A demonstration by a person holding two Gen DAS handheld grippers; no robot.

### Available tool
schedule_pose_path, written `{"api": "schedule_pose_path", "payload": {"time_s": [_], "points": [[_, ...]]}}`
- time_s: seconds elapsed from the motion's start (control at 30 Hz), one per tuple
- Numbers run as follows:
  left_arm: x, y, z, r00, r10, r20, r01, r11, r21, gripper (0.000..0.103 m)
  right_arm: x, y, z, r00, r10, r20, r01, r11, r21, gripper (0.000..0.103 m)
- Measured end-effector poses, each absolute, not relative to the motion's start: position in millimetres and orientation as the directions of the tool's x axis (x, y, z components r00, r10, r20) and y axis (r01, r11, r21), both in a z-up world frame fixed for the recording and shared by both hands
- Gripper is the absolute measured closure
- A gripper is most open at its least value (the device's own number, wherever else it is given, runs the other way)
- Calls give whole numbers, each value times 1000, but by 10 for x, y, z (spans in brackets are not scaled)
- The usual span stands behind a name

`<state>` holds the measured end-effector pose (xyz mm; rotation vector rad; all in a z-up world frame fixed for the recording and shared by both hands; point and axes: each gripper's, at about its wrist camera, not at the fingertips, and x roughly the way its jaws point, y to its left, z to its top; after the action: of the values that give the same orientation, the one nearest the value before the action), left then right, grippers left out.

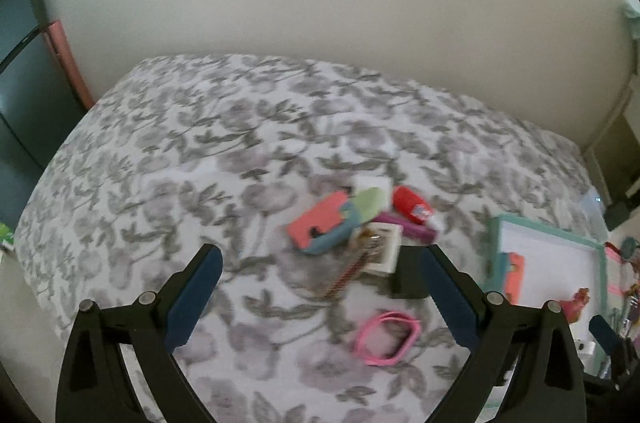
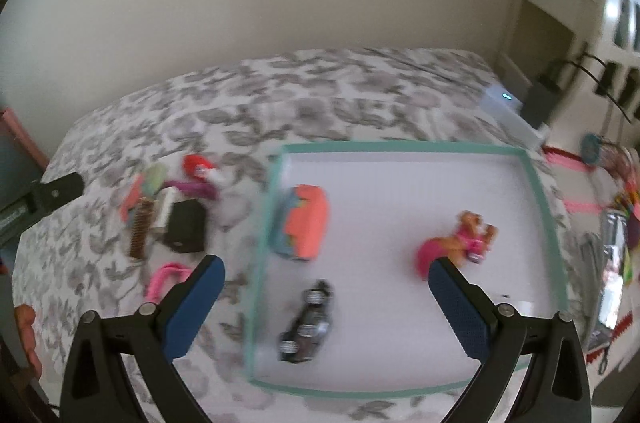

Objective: Organize rigid objects
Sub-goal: 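Lift both open tools away from the tray toward the pile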

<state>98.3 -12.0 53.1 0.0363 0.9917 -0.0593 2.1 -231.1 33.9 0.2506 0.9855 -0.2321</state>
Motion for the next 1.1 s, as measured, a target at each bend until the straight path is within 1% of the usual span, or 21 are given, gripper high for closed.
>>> {"api": "schedule_pose_path", "payload": {"time_s": [0.13,0.3,0.43,0.53,0.73,0.97,1.1], "points": [[1025,57,475,525,-15,-851,37,999,5,4,109,-2128,350,553,-40,-832,263,956,129,0],[1078,202,410,500,-25,-866,17,1000,-19,4,239,-1969,289,552,-7,-834,230,962,144,0],[1167,228,250,458,-32,-888,24,999,-23,4,341,-1850,189,536,24,-844,213,963,162,0],[1225,225,88,410,-45,-911,30,999,-36,4,434,-1720,70,516,52,-855,190,966,173,0],[1337,264,-231,325,-57,-944,16,998,-55,4,564,-1444,-232,459,74,-886,134,979,152,0],[1395,340,-410,283,-54,-958,-6,998,-58,4,646,-1210,-541,393,85,-915,89,988,130,0],[1410,351,-472,262,-67,-963,-8,997,-72,4,654,-1176,-595,378,103,-920,81,986,144,0]]}}
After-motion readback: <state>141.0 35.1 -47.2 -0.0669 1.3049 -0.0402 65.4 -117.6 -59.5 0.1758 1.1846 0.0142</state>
